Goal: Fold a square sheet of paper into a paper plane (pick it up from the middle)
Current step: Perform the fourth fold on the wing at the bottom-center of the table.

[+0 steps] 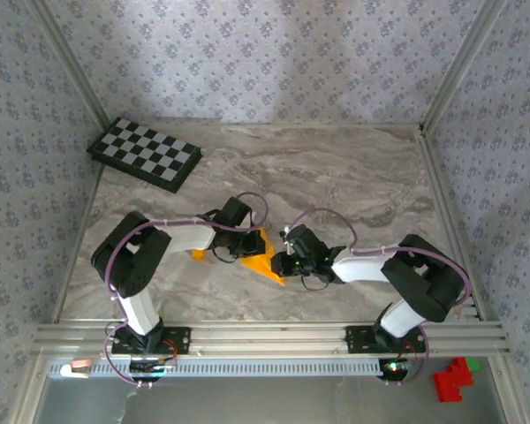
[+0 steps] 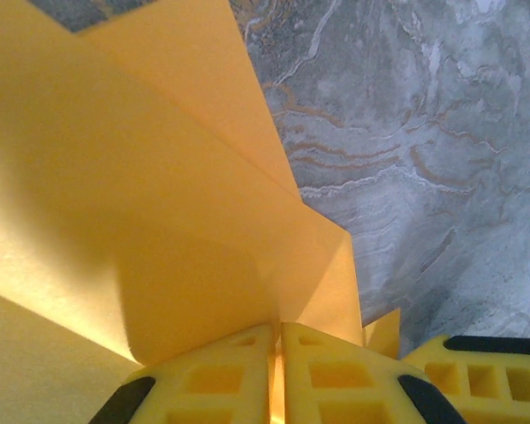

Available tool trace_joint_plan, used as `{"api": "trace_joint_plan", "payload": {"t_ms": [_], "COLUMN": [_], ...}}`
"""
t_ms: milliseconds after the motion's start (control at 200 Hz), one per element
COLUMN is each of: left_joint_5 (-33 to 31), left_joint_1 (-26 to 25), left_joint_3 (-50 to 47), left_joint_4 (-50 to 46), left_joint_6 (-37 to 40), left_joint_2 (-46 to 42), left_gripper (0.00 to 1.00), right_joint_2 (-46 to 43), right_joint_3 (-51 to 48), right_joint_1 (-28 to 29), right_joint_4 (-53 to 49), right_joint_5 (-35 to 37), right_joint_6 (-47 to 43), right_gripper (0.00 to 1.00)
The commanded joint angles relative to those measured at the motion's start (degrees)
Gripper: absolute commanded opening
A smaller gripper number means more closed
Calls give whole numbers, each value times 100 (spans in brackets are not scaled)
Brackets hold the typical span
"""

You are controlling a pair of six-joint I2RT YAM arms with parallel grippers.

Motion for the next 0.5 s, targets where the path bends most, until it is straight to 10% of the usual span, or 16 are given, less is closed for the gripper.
{"api": "trace_joint_plan", "payload": {"t_ms": [0,495], "left_joint_5": [-138,-160], "left_joint_1": [17,23], "left_joint_3": [-45,-10], "left_joint_4": [-214,-277], "left_joint_6": [129,173], "left_joint_2": [162,191], "left_gripper": [12,12], "right_joint_2": [86,-649], "right_joint_3": [-112,137], "right_joint_1": [-73,85], "right_joint_4": [-142,-618], "right_joint_5": [16,50], "right_joint_6": [-107,-363], "right_gripper": [14,14]}}
